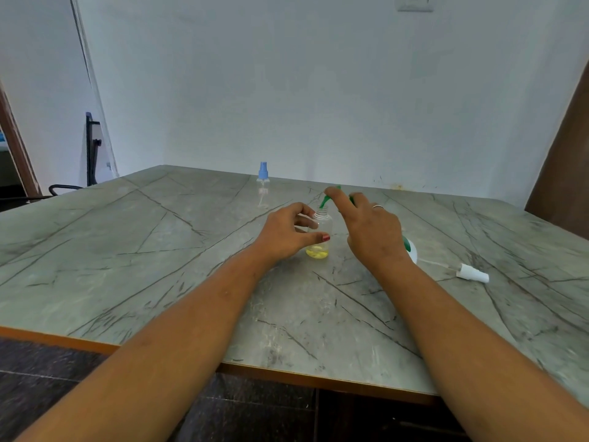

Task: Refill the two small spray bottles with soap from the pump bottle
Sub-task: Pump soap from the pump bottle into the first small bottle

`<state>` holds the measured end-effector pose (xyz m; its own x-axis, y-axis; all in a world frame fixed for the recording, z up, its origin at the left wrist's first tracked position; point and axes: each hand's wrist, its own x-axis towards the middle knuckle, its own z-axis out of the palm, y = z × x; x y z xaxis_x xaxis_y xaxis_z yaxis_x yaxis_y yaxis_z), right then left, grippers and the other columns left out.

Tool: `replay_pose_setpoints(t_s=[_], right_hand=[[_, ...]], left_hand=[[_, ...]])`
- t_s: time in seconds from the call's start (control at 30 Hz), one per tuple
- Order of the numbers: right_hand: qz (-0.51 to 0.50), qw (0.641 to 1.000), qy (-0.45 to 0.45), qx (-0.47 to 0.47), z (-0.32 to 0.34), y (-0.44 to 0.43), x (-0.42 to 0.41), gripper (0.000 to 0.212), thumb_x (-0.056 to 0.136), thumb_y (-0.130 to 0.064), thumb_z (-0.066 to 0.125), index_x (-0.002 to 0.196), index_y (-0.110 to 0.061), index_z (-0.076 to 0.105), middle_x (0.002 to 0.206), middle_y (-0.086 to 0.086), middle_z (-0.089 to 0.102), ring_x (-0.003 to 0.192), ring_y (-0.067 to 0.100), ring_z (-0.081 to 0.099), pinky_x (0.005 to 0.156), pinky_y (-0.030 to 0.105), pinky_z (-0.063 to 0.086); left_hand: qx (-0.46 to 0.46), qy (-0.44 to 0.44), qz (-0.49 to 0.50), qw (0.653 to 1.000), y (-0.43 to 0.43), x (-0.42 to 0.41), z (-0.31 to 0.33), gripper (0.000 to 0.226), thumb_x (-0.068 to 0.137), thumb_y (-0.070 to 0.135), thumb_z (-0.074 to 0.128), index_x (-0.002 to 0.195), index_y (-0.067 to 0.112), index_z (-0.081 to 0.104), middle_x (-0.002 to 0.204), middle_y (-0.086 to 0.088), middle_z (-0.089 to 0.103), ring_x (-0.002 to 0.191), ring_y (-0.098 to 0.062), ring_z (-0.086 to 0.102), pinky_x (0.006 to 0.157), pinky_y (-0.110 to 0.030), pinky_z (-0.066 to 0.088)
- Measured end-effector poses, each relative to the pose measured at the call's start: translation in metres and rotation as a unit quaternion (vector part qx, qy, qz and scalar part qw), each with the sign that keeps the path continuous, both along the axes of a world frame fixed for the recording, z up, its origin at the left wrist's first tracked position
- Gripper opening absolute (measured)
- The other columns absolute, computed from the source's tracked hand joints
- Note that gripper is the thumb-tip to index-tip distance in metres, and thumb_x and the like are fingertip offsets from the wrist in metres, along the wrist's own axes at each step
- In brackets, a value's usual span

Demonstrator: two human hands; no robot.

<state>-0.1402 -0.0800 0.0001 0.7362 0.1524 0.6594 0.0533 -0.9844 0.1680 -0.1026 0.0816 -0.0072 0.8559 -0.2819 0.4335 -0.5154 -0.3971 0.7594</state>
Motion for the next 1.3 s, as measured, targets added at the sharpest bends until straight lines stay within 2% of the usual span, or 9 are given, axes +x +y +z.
replay_pose_setpoints(t_s=[0.3,0.4,0.5,0.6,0.7,0.87,1.0,1.17,1.3], right_hand=[[-0.002,0.999,0.015,0.03,0.007,0.006,-0.001,0.075,0.08,-0.004,0.063,0.136,-0.032,0.023,0.115,0.009,0.055,0.074,0.025,0.059,0.065,0.036,0.055],[0.013,0.999,0.025,0.026,0.011,0.004,-0.004,0.08,0.079,-0.007,0.062,0.138,-0.037,0.019,0.112,0.007,0.057,0.065,0.019,0.049,0.054,0.028,0.044],[0.085,0.99,0.087,0.068,0.019,-0.003,-0.005,0.092,0.077,-0.012,0.06,0.141,-0.049,0.006,0.111,0.005,0.055,0.071,0.017,0.051,0.058,0.027,0.044],[0.213,0.937,0.188,0.204,0.028,-0.015,-0.006,0.102,0.075,-0.014,0.063,0.135,-0.064,-0.003,0.128,0.008,0.049,0.084,0.016,0.056,0.077,0.033,0.051],[0.259,0.868,0.265,0.331,0.034,-0.033,-0.005,0.099,0.076,-0.022,0.071,0.13,-0.07,0.004,0.144,0.008,0.036,0.105,0.02,0.056,0.094,0.035,0.044],[0.224,0.861,0.3,0.345,0.024,-0.046,0.004,0.087,0.075,-0.047,0.071,0.141,-0.053,0.015,0.144,0.0,0.039,0.122,0.025,0.045,0.103,0.039,0.037],[0.205,0.857,0.3,0.365,0.028,-0.038,0.01,0.075,0.072,-0.071,0.044,0.139,-0.04,0.031,0.143,-0.004,0.04,0.127,0.02,0.041,0.099,0.032,0.033],[0.162,0.81,0.305,0.474,0.038,-0.022,0.02,0.096,0.068,-0.085,0.019,0.14,-0.025,0.04,0.147,0.006,0.039,0.131,0.025,0.038,0.109,0.042,0.024],[0.167,0.866,0.261,0.393,0.04,-0.004,0.023,0.09,0.064,-0.084,0.032,0.136,-0.03,0.039,0.139,0.006,0.047,0.119,0.025,0.048,0.1,0.04,0.036]], left_hand=[[0.003,0.003,-0.002,1.0,0.001,0.003,0.0,0.043,0.07,0.035,0.077,0.102,0.028,0.05,0.096,0.01,0.059,0.076,0.0,0.057,0.052,-0.002,0.043],[0.001,0.003,0.002,1.0,0.002,0.003,-0.001,0.044,0.069,0.036,0.078,0.102,0.029,0.049,0.095,0.01,0.059,0.079,-0.003,0.058,0.057,-0.006,0.043],[-0.002,-0.001,0.002,1.0,0.004,0.003,-0.001,0.047,0.068,0.038,0.078,0.103,0.029,0.05,0.095,0.01,0.06,0.081,-0.003,0.058,0.06,-0.008,0.042],[-0.007,-0.002,-0.001,1.0,0.005,0.003,-0.001,0.046,0.066,0.04,0.079,0.102,0.031,0.051,0.091,0.014,0.06,0.079,0.002,0.059,0.055,-0.005,0.043],[-0.005,-0.004,0.004,1.0,0.005,0.003,-0.001,0.046,0.066,0.042,0.078,0.102,0.033,0.051,0.087,0.018,0.058,0.077,0.004,0.057,0.052,-0.004,0.042],[-0.016,-0.012,0.003,1.0,0.004,0.008,-0.004,0.053,0.068,0.039,0.079,0.114,0.026,0.057,0.087,0.017,0.061,0.075,0.005,0.059,0.055,-0.002,0.043],[-0.011,-0.02,0.003,1.0,0.004,0.01,-0.004,0.063,0.07,0.038,0.077,0.125,0.017,0.055,0.091,0.013,0.061,0.078,0.003,0.059,0.057,-0.003,0.044],[-0.01,-0.02,0.003,1.0,0.005,0.011,-0.005,0.067,0.069,0.041,0.077,0.127,0.017,0.055,0.09,0.016,0.061,0.08,0.0,0.06,0.064,-0.007,0.045],[-0.01,-0.021,0.007,1.0,0.005,0.012,-0.007,0.067,0.069,0.042,0.077,0.127,0.017,0.056,0.093,0.012,0.063,0.082,-0.005,0.062,0.07,-0.013,0.049]])
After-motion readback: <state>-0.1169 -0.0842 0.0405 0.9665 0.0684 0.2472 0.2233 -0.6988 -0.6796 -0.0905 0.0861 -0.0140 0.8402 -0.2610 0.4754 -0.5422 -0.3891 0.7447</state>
